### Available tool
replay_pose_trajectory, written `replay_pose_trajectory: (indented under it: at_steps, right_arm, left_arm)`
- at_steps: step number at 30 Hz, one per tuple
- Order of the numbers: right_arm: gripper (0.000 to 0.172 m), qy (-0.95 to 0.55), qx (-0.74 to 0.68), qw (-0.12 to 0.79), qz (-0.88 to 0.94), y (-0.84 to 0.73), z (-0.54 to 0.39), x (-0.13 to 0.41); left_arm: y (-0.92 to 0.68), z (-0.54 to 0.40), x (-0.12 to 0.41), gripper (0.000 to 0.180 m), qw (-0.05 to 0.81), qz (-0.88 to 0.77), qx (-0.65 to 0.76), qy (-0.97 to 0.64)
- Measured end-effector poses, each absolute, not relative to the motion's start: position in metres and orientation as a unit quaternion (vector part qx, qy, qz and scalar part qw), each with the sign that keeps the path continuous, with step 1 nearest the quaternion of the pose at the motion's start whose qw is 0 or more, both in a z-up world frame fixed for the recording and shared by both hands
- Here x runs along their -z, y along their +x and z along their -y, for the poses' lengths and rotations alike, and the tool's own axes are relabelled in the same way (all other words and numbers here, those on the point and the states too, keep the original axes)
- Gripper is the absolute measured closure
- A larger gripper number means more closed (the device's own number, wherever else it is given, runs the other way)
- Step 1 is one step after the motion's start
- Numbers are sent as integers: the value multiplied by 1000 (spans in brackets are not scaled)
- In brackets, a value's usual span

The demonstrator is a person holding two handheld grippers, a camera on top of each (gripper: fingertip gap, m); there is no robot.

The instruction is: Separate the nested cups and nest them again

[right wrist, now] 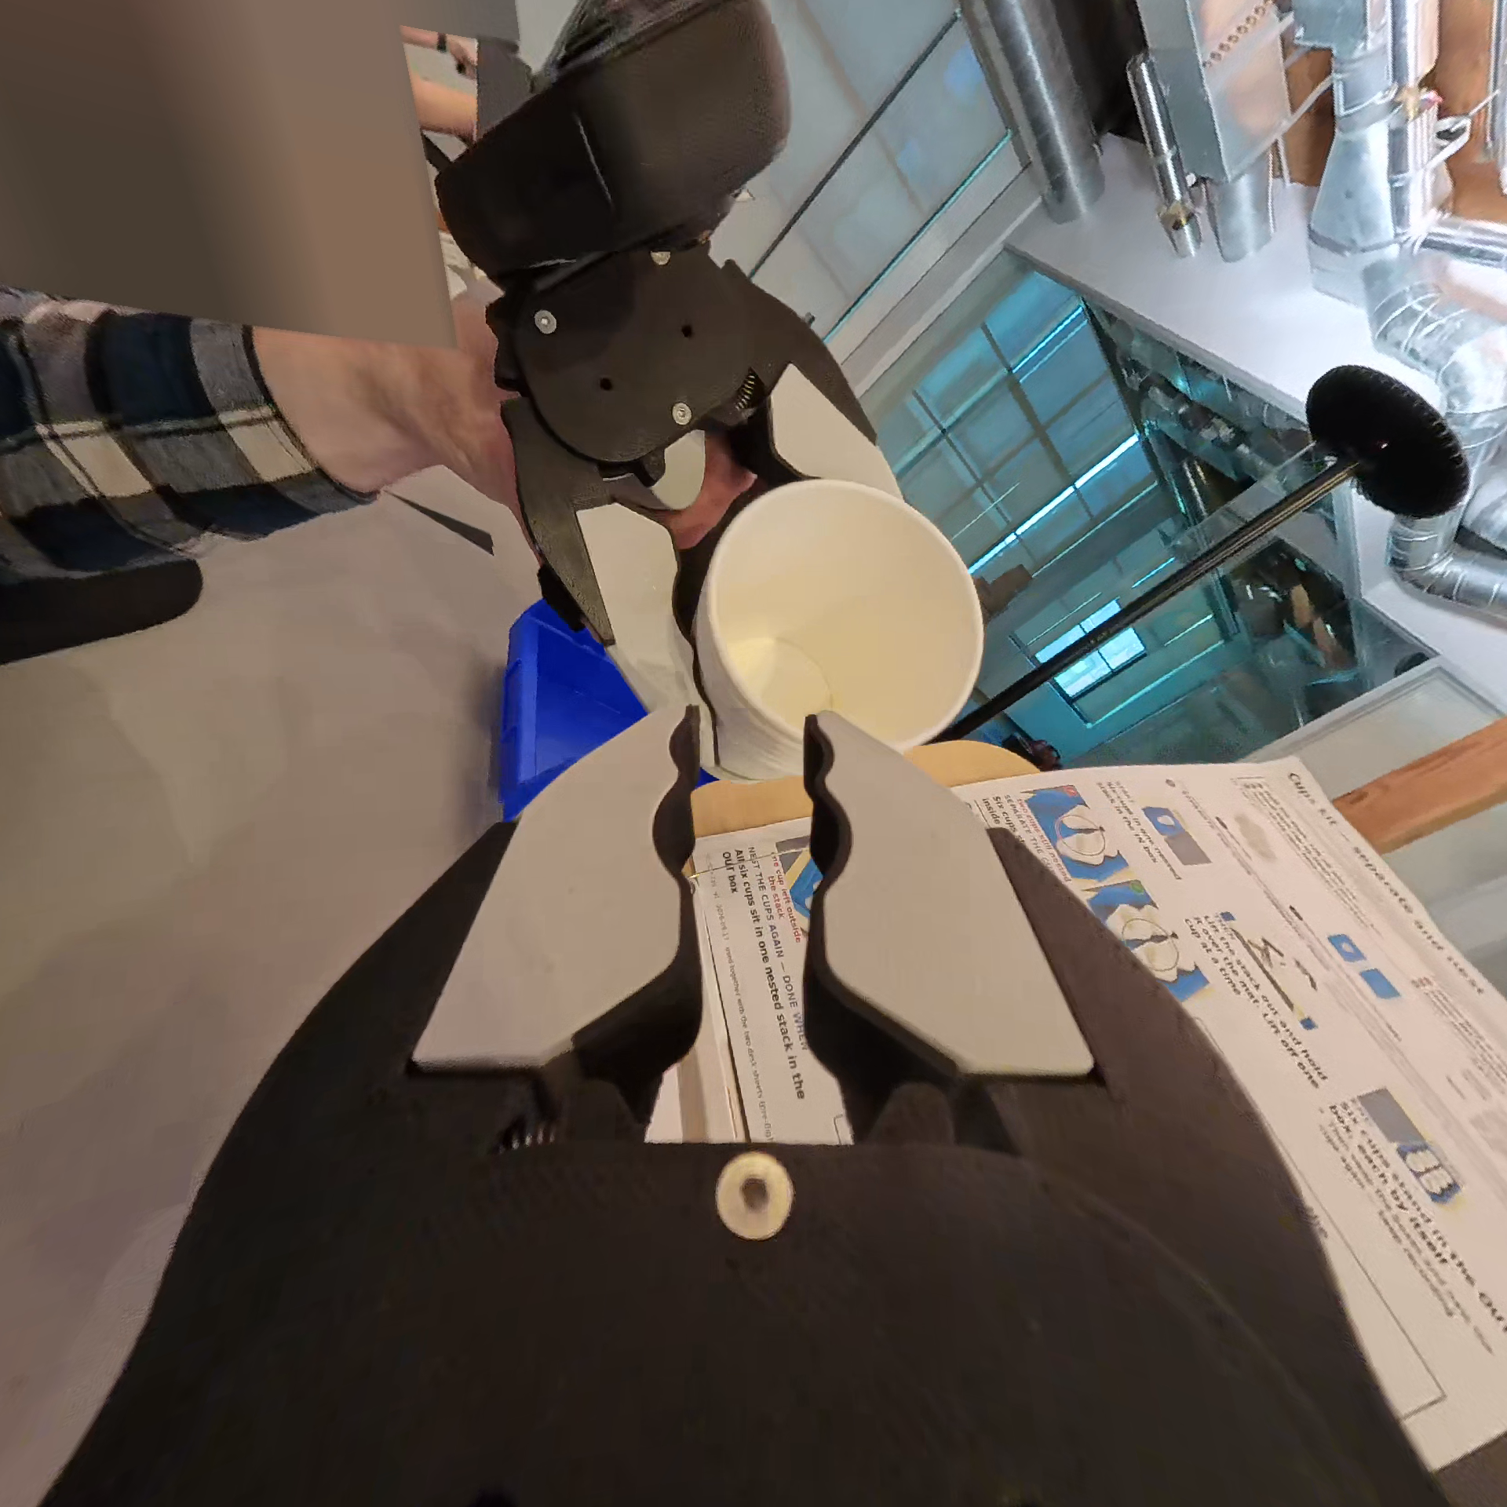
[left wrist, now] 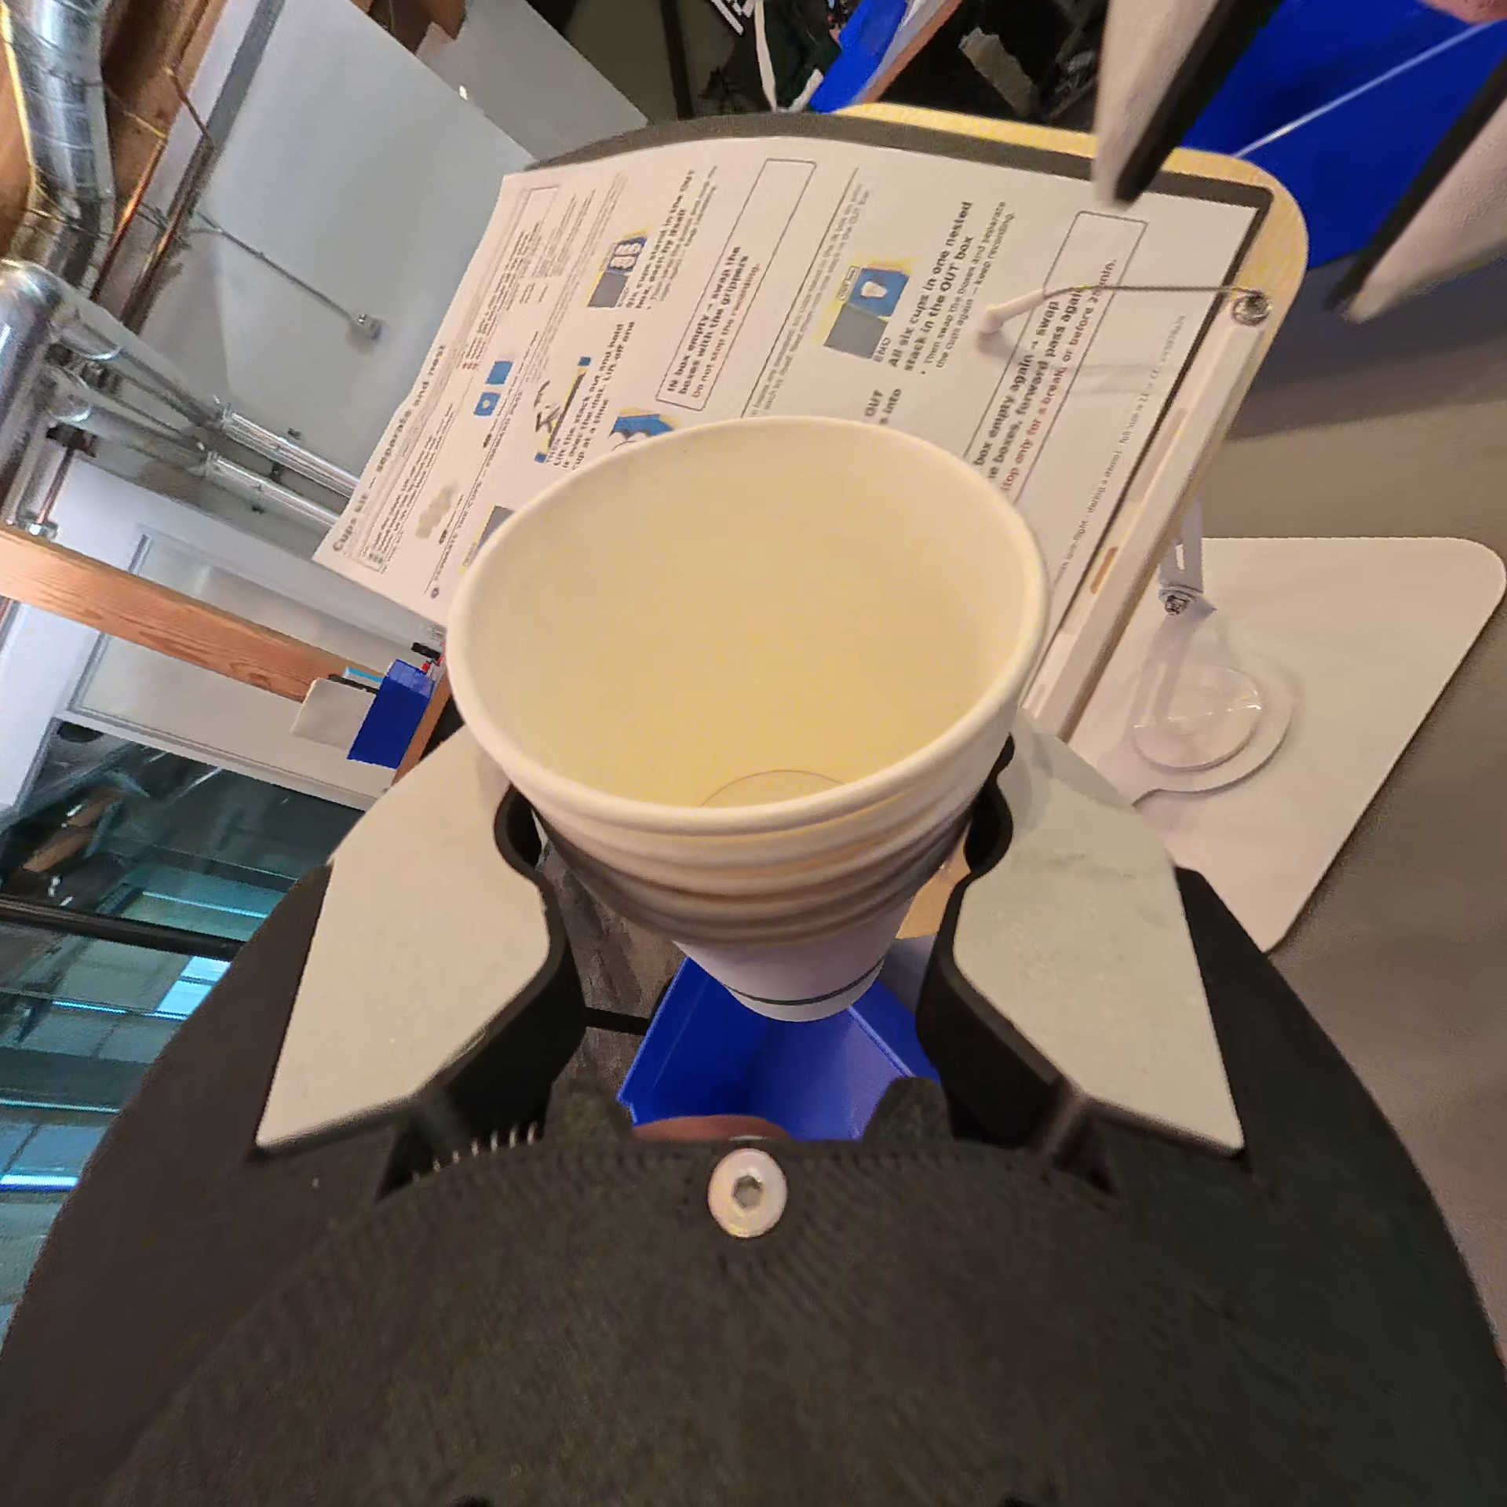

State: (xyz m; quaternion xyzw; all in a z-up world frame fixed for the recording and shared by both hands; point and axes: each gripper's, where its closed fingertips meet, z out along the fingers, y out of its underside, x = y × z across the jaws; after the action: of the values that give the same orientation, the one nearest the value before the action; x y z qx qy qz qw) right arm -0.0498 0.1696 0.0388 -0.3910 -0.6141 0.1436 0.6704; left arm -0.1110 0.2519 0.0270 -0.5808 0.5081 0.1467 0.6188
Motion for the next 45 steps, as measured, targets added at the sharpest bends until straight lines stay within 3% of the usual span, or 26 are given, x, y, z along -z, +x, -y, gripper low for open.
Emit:
replay_pose_trajectory:
  at_steps: [16, 25, 45]
  right_arm:
    - [153, -411, -173, 628, 638, -69, -172, -8]
    - [168, -421, -173, 619, 640, -73, -176, 2]
    - [168, -424, -164, 616, 643, -74, -176, 5]
  left_arm:
    - [-88, -249, 5, 77, 561, -549, -165, -597]
    - [-89, -251, 7, 77, 558, -547, -163, -602]
    - [-92, -252, 12, 77, 543, -551, -170, -610]
